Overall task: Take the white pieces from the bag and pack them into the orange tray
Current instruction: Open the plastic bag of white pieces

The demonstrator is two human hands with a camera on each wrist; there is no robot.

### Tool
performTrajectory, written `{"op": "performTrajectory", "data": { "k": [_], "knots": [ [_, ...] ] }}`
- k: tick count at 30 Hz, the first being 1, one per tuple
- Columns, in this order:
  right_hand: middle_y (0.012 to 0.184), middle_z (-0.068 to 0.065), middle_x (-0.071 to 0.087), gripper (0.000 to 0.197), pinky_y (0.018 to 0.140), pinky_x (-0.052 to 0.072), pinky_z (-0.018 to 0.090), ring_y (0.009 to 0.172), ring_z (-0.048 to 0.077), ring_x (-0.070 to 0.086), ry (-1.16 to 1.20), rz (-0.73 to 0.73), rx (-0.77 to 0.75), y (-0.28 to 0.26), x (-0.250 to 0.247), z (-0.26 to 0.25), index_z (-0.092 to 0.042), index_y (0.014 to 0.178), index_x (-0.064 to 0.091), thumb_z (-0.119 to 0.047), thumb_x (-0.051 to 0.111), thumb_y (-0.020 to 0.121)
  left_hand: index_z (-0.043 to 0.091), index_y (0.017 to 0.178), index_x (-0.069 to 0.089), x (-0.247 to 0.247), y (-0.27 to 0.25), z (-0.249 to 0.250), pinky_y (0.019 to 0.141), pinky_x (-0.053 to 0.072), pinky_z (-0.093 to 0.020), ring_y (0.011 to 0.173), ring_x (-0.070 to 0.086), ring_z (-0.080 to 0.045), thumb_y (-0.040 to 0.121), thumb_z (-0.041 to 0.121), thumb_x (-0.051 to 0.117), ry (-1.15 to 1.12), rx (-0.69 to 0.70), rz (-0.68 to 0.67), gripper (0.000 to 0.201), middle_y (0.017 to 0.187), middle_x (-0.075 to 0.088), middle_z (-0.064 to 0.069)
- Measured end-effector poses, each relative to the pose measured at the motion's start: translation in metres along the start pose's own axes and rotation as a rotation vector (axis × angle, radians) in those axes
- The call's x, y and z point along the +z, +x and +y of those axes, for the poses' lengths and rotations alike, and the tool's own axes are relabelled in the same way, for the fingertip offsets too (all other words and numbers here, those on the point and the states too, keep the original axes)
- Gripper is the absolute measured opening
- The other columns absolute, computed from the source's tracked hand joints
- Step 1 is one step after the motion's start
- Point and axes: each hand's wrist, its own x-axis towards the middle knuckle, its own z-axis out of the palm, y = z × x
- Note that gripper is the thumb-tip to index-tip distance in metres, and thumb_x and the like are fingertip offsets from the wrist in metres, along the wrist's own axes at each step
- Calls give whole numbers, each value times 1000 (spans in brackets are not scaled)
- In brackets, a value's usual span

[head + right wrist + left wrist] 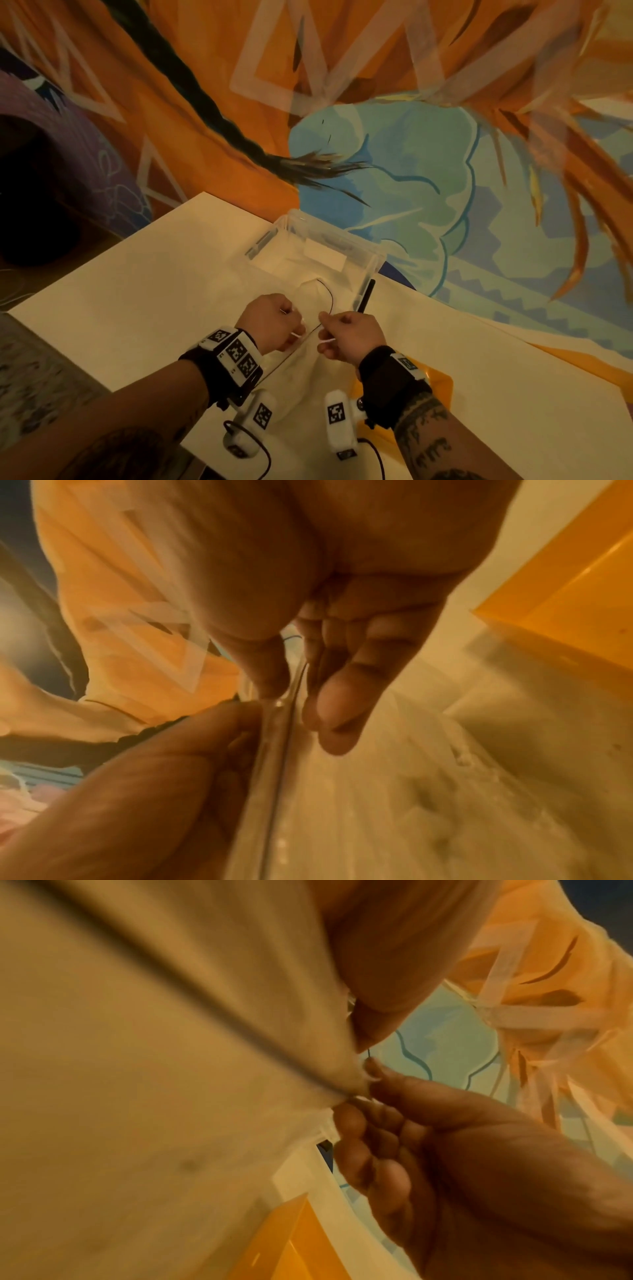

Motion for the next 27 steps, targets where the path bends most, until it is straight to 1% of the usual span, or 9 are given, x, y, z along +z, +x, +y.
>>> {"op": "performTrajectory", "data": {
  "k": [2, 5, 8, 11, 14, 16, 18, 21, 27],
  "knots": [
    [78, 12, 72, 32, 59, 57, 30, 64, 26, 71, -65, -90, 40, -6, 5, 1, -2, 93, 66, -33, 70, 89, 8, 90, 62, 5, 0, 1, 54, 55, -29, 57, 71, -17, 91, 12, 60, -51, -2, -28, 5, 75, 75, -7],
    [75, 13, 71, 20, 57, 56, 28, 64, 26, 71, -4, -103, 23, -6, 7, 2, -1, 89, 64, -21, 63, 94, 11, 96, 63, 9, -1, 1, 54, 53, -28, 54, 66, -15, 87, 25, 69, -39, 4, -55, 17, 76, 74, -7],
    [74, 15, 71, 18, 59, 58, 30, 65, 27, 72, 94, -80, 19, -3, 5, 1, 1, 89, 66, -17, 66, 92, 19, 86, 69, 7, -7, -2, 51, 47, -25, 51, 59, -11, 79, 42, 76, 118, 42, -105, 25, 64, 69, 0],
    [72, 13, 71, 20, 59, 59, 29, 65, 25, 71, 58, -84, 6, -5, 1, 3, 3, 91, 68, -17, 69, 90, 28, 74, 71, 4, -10, -5, 61, 49, -26, 57, 62, -4, 81, 35, 73, 218, 75, -65, 11, 66, 69, 8],
    [66, 14, 68, 13, 59, 59, 31, 61, 27, 70, 28, -7, 11, -4, -5, 7, 2, 83, 64, -9, 67, 89, 15, 82, 72, -1, -12, -5, 54, 51, -26, 54, 66, -10, 86, 23, 70, -5, -59, -20, 9, 72, 74, 1],
    [64, 14, 66, 12, 60, 58, 34, 59, 29, 68, 19, 37, 21, -3, -10, 10, 1, 80, 62, -8, 65, 88, 11, 89, 71, -6, -15, -5, 51, 50, -23, 55, 68, -10, 89, 19, 67, -31, -89, 6, 9, 77, 76, -1],
    [66, 12, 66, 16, 57, 56, 32, 59, 28, 68, 14, 12, 50, -6, -11, 10, -1, 84, 61, -16, 66, 89, 8, 91, 69, -7, -17, -5, 49, 50, -23, 56, 69, -11, 91, 18, 63, -27, -80, 13, 11, 79, 75, -1],
    [72, 9, 70, 29, 54, 54, 28, 61, 25, 69, -35, -95, 102, -16, -1, 9, -5, 94, 62, -33, 69, 88, 7, 91, 67, -1, -19, -2, 53, 53, -27, 53, 67, -13, 92, 18, 61, -33, -54, -14, 12, 79, 73, -3],
    [75, 13, 73, 19, 56, 57, 28, 65, 25, 72, 44, -101, 30, -16, 7, 12, 0, 95, 60, -18, 66, 92, 7, 85, 68, 0, -23, -1, 55, 54, -27, 56, 65, -18, 86, 11, 66, 10, -137, -144, 5, 74, 70, -10]
  ]
}}
